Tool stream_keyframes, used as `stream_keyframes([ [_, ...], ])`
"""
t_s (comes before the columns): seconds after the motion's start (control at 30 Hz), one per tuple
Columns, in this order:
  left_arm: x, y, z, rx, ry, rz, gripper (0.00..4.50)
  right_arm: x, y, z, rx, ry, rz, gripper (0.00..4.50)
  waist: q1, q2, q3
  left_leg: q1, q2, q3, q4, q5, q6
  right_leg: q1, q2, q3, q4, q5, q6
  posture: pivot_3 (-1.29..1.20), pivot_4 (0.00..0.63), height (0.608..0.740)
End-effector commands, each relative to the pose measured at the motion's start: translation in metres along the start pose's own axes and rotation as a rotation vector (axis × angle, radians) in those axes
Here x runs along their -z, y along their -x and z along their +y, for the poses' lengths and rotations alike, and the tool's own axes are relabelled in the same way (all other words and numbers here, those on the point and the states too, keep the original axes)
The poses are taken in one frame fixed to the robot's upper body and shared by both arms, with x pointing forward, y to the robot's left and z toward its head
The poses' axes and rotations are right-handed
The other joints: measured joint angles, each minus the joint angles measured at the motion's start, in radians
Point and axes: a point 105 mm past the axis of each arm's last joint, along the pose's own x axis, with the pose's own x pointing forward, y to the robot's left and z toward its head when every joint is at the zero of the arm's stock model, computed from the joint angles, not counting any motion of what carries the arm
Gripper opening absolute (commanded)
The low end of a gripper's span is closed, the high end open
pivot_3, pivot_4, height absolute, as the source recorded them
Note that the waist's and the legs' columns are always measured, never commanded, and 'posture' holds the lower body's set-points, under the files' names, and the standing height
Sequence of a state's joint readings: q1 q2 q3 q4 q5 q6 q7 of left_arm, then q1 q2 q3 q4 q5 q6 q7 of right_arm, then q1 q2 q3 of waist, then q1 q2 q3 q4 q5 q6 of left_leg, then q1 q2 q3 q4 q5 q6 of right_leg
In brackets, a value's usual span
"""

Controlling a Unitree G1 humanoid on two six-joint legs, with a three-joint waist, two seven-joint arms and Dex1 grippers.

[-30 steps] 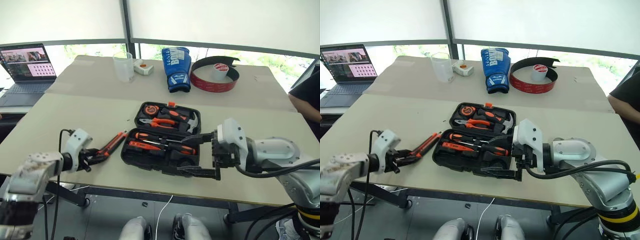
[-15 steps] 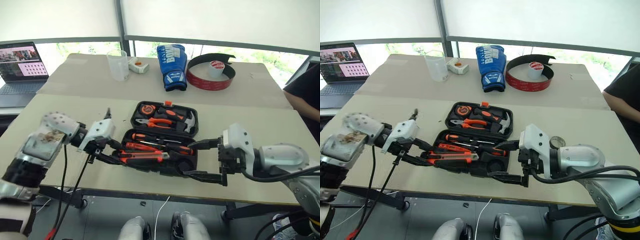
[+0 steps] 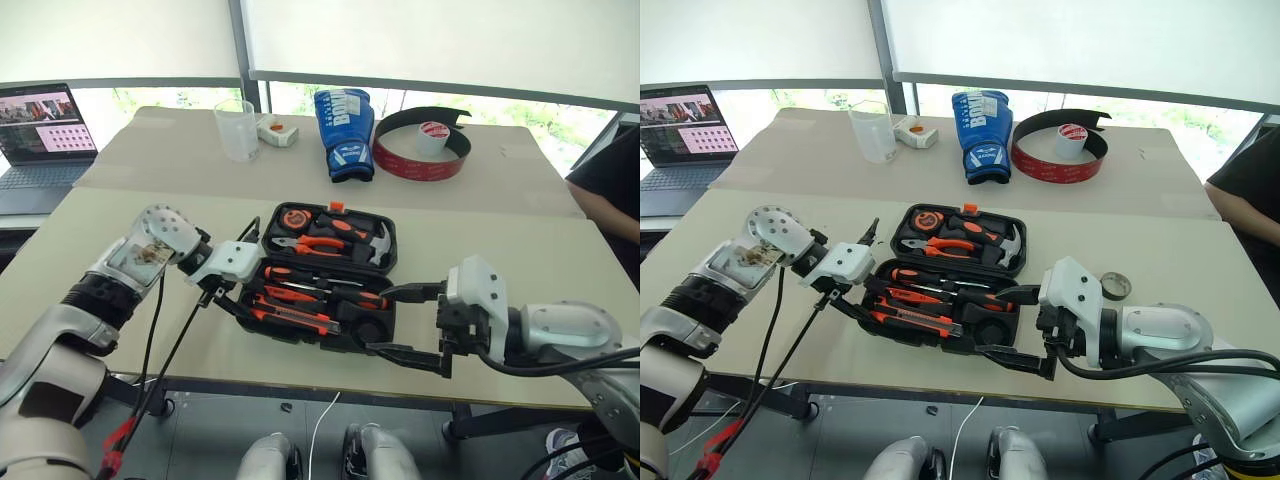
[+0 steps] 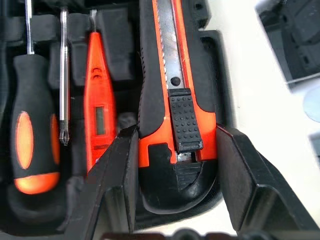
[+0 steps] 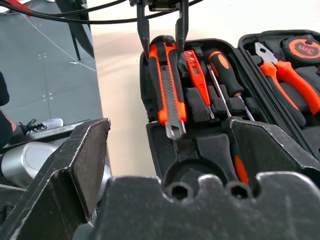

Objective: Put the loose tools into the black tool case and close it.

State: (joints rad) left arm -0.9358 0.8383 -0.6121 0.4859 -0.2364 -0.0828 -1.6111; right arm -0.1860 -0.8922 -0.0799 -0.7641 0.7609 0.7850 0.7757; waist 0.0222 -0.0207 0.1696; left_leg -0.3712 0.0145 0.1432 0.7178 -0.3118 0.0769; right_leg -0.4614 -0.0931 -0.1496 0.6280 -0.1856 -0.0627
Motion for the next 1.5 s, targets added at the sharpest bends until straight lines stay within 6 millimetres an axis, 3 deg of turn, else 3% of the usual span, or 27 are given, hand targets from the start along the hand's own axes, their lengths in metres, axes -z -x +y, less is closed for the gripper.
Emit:
stream_keyframes([
  [0.03, -0.007, 0.004, 0.005, -0.005, -0.007, -0.014, 2.55, -0.01, 0.002, 0.001, 0.016, 0.053, -0.025, 4.5, -0.002, 0.0, 0.0, 0.0, 0.0, 0.0, 0.0, 0.0, 0.0, 0.0, 0.0, 0.0, 0.0, 0.0, 0.0, 0.0, 0.15, 0.727],
  [0.23, -0.023, 0.012, 0.006, -0.029, 0.023, -0.093, 4.45, -0.011, 0.001, 0.002, 0.009, 0.055, -0.018, 4.5, -0.006, 0.0, 0.0, 0.0, 0.0, -0.001, 0.001, 0.0, 0.0, 0.0, 0.0, 0.0, 0.0, 0.0, 0.0, 0.0, 0.15, 0.727],
  [0.37, -0.028, 0.019, 0.008, -0.055, 0.052, -0.125, 4.45, -0.012, 0.001, 0.001, 0.005, 0.058, -0.02, 4.5, -0.007, 0.0, 0.0, 0.0, 0.0, -0.001, 0.002, 0.0, 0.0, 0.0, 0.0, 0.0, 0.001, 0.0, 0.0, 0.0, 0.15, 0.727],
  [0.47, -0.024, 0.018, 0.005, -0.061, 0.039, -0.114, 3.72, -0.013, 0.0, 0.0, 0.0, 0.061, -0.023, 4.5, -0.009, 0.0, 0.0, 0.0, 0.0, -0.001, 0.002, 0.0, 0.0, 0.0, 0.0, 0.0, 0.001, 0.0, 0.0, 0.0, 0.15, 0.727],
  [0.77, -0.019, 0.003, 0.004, -0.046, 0.015, -0.103, 0.2, -0.013, -0.002, -0.001, -0.009, 0.064, -0.023, 4.5, -0.008, 0.0, 0.0, 0.0, 0.0, -0.001, 0.003, 0.0, 0.001, 0.0, 0.0, 0.0, 0.001, 0.0, 0.0, 0.0, 0.15, 0.727],
  [1.1, 0.001, -0.013, 0.003, -0.031, -0.052, 0.017, 0.07, -0.012, -0.003, 0.0, -0.004, 0.058, -0.027, 4.5, -0.006, 0.0, 0.0, 0.001, 0.0, -0.001, 0.003, 0.0, 0.001, 0.001, 0.0, 0.0, 0.001, 0.0, 0.0, 0.0, 0.15, 0.727],
  [1.27, 0.016, -0.004, -0.005, -0.004, -0.075, 0.1, 0.07, -0.011, -0.002, 0.0, 0.005, 0.052, -0.031, 4.5, -0.007, 0.0, -0.001, 0.002, 0.0, -0.001, 0.004, -0.001, 0.001, 0.003, -0.001, 0.0, 0.002, 0.0, 0.001, 0.0, 0.15, 0.727],
  [1.5, 0.011, 0.002, 0.0, -0.019, -0.085, 0.084, 0.07, -0.011, -0.002, 0.0, 0.012, 0.051, -0.034, 4.5, -0.011, 0.0, -0.001, 0.003, 0.001, -0.001, 0.003, -0.001, 0.001, 0.003, 0.0, 0.001, 0.003, 0.0, 0.001, 0.0, 0.15, 0.727],
])
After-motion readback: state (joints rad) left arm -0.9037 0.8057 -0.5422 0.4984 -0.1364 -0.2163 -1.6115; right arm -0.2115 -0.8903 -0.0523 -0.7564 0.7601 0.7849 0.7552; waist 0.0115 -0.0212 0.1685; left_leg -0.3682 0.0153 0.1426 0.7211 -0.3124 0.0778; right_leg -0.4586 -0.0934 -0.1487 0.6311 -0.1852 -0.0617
